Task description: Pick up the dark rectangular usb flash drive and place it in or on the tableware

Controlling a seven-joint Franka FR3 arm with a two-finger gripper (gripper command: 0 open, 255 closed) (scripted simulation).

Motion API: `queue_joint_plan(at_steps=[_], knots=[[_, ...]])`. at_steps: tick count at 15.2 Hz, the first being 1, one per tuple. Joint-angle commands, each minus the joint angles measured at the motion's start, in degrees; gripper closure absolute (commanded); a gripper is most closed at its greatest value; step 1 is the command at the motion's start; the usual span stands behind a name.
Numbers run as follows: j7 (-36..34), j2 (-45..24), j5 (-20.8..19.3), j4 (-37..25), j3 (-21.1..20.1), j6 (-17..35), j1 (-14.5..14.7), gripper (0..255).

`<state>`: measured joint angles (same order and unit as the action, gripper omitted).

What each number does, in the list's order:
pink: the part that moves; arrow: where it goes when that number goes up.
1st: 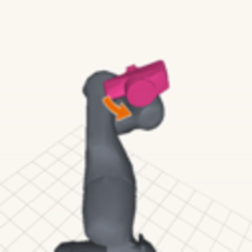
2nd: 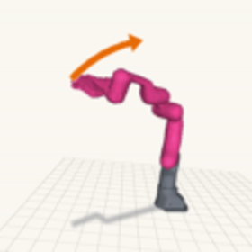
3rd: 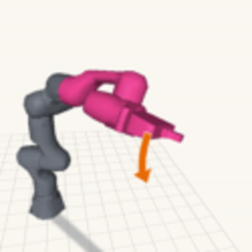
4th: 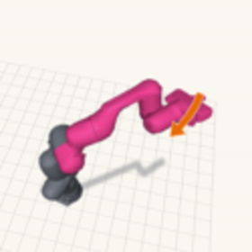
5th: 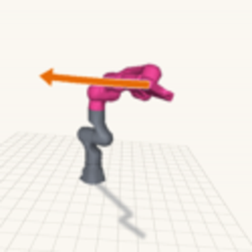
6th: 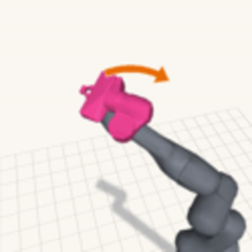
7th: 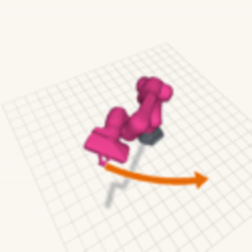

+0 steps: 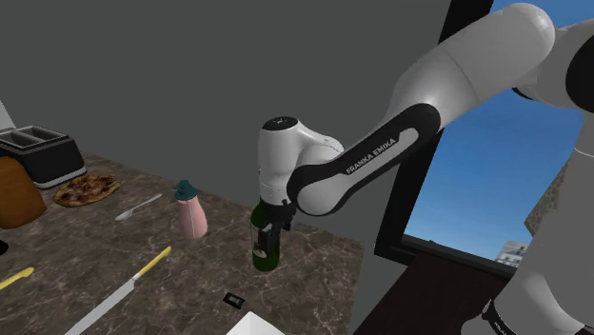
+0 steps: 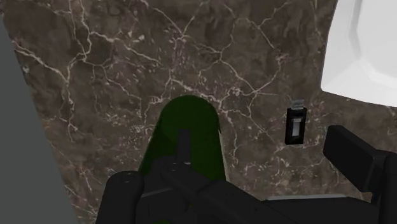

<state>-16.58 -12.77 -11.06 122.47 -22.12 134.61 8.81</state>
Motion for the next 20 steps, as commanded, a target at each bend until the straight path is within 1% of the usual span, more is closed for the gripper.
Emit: queue_joint_plan(at_steps=[1,7,13,20], knots=[[-1.8,-4.8,-2.0,-3.3,0.1,0.7,1.4,0],[-4.9,-17.6,-5.9,-13.6,1.2,1.4,6.3,0],[-5.9,-29.8,-7.9,-25.9,2.3,0.2,11.2,0],[-6.6,-33.8,-9.1,-26.8,3.6,3.3,12.2,0]])
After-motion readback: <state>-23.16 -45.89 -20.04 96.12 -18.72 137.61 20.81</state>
